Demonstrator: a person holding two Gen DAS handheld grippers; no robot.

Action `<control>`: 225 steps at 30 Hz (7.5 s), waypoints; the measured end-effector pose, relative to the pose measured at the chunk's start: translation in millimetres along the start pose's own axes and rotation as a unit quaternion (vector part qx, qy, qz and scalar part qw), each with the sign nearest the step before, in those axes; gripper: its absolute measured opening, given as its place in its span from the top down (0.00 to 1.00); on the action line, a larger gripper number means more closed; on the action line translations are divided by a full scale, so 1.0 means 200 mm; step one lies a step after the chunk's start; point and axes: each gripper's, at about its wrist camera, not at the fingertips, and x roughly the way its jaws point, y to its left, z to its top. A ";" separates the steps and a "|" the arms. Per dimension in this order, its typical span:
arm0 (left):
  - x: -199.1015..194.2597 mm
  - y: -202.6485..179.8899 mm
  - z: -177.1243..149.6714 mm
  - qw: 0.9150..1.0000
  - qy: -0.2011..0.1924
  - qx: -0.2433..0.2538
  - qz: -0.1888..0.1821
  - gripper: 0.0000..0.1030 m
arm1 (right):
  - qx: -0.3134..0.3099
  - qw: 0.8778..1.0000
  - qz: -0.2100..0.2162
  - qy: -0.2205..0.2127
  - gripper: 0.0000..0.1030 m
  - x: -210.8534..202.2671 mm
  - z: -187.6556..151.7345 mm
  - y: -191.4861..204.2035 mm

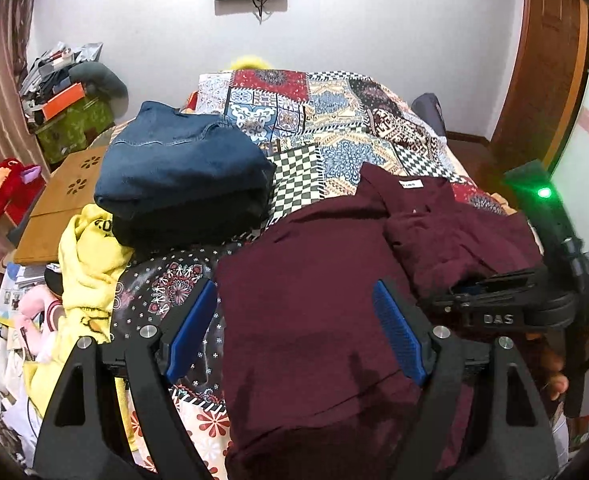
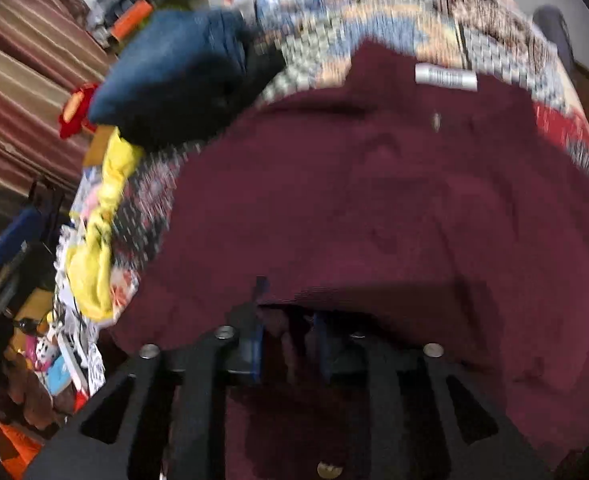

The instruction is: Fold large clothes

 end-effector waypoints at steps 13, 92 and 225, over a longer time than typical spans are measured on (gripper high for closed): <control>0.00 -0.33 0.18 0.996 -0.024 0.081 -0.027 0.22 | -0.020 0.990 -0.024 -0.139 0.54 -0.66 -0.08 -0.11; 0.43 0.47 -0.40 0.975 0.164 -0.149 -0.036 0.45 | 0.088 0.980 -0.171 -0.050 0.42 -0.21 -0.25 -0.67; 0.14 0.06 -0.51 0.970 0.193 -0.064 -0.130 0.89 | 0.132 0.977 -0.127 -0.109 0.86 -0.48 -0.75 -0.95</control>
